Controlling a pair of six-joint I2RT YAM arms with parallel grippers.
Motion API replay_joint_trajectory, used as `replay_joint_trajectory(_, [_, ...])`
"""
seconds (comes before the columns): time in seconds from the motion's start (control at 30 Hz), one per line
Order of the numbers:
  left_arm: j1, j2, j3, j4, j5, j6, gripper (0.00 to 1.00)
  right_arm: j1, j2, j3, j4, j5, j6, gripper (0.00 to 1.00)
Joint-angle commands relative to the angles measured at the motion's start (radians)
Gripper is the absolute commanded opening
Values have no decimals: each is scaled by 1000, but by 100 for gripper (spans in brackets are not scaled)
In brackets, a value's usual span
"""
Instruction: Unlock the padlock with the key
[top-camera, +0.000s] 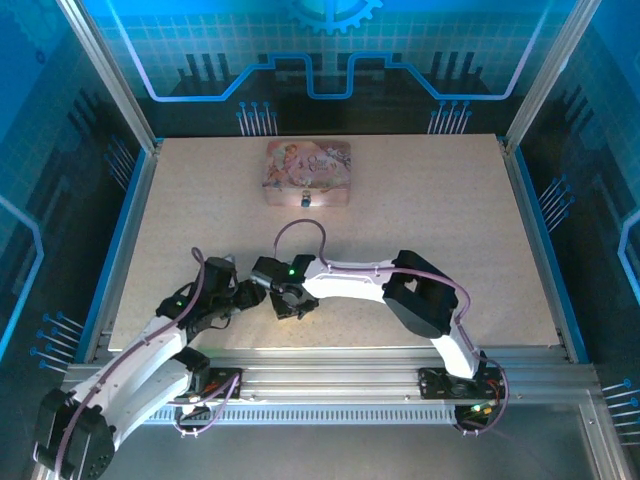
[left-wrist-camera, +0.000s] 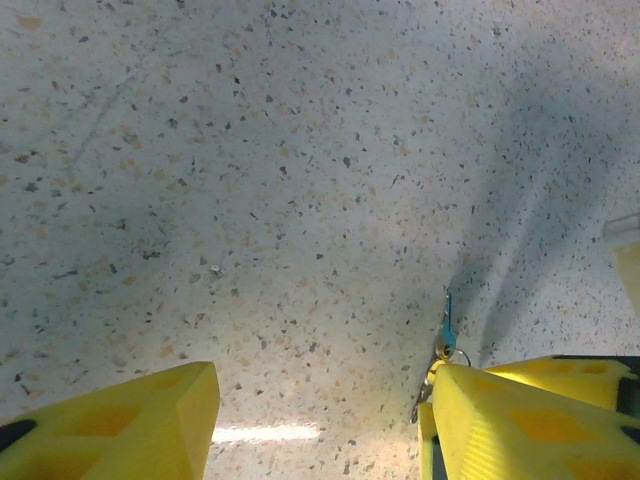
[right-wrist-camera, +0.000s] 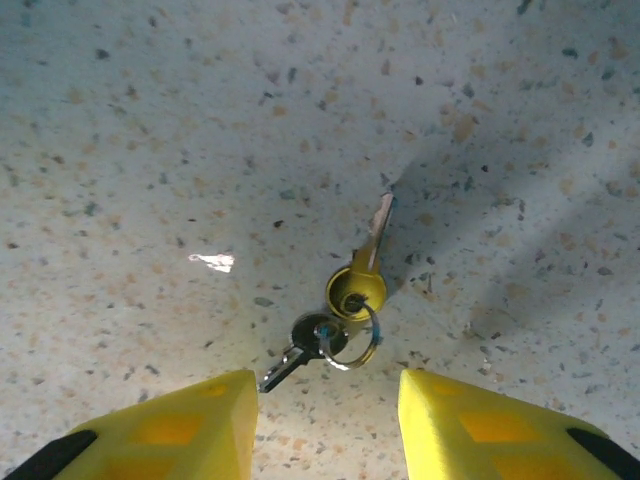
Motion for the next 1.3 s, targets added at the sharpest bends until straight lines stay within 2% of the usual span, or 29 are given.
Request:
replay_joint_trajectory(0.0, [-7,-34,-16,-41,-23,23,60,-13,37,25,-52,17,26,42])
replay_joint_trajectory(0.3, [-7,-58,-43,-28,-18,21,62,-21,83,71,-72,4,17,41])
replay_joint_trajectory(0.5, [-7,-59,-55,-29,-15,19,62,-23,79,88,-84,14,1,48])
replay_joint_trajectory(0.8, [-7,-61,-44,-48,-25,31,63,-48,70,123,-101,-2,-18,48])
replay_joint_trajectory(1.27, [-4,-61,-49,-41,-27,36,64,-62,104,154,-98,-36,-29,35])
